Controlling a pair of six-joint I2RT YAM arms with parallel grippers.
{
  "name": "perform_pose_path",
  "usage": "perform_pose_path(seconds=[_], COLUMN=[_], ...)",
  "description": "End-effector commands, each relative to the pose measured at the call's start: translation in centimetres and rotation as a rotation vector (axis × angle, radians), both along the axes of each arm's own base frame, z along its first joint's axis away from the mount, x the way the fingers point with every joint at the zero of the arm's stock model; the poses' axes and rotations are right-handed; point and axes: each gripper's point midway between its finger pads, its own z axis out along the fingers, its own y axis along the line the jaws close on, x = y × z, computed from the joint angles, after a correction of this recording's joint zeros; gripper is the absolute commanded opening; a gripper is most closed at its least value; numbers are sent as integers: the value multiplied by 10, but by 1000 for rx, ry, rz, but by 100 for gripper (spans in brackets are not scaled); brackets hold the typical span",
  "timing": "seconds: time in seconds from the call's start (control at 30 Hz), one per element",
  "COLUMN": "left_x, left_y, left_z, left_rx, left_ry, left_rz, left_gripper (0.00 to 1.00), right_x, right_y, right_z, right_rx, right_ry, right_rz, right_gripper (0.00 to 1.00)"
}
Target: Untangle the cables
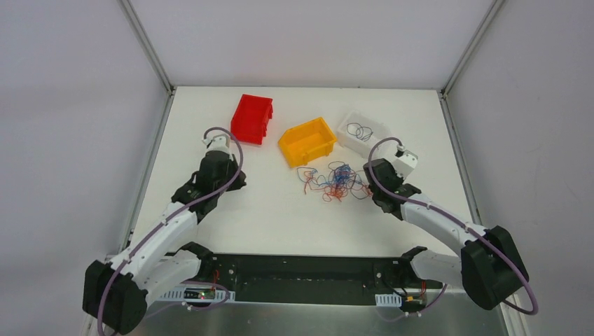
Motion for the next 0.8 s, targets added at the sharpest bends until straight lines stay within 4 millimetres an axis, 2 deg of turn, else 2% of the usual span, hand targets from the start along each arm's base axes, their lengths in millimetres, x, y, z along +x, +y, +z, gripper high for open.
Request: perform_pose_path(seconds=[0.0, 0.03, 0.07, 0.13, 0.17, 0.37, 0.53, 0.63, 0.77], left_x=[-21, -23, -24, -25, -26, -31, -31, -29, -18], left_y=[19, 6, -8, -35, -47, -115, -181, -218, -253], left_z=[0, 5, 9, 11, 10, 4, -10, -17, -29], left_rx=[-17, -60, -113, -211, -242, -175, -185, -154, -118], left_ry=[15, 12, 20, 49, 66, 50, 79, 75, 61], left_rz=[45, -12, -69, -160, -192, -309, -372, -386, -386], left_gripper=[0, 0, 6, 29, 37, 67, 77, 77, 73], right_x=[-2, -1, 0, -1, -1, 0, 0, -1, -2], right_y=[-14, -2, 10, 29, 35, 46, 43, 40, 40], right_z=[11, 9, 8, 7, 6, 3, 4, 5, 7], right_rx=[53, 90, 128, 180, 194, 215, 207, 199, 204], right_ry=[-80, -77, -72, -64, -59, -28, -35, -42, -50], right_rz=[-71, -8, 59, 157, 187, 229, 225, 217, 217], right_gripper=[0, 0, 0, 1, 2, 3, 3, 3, 3])
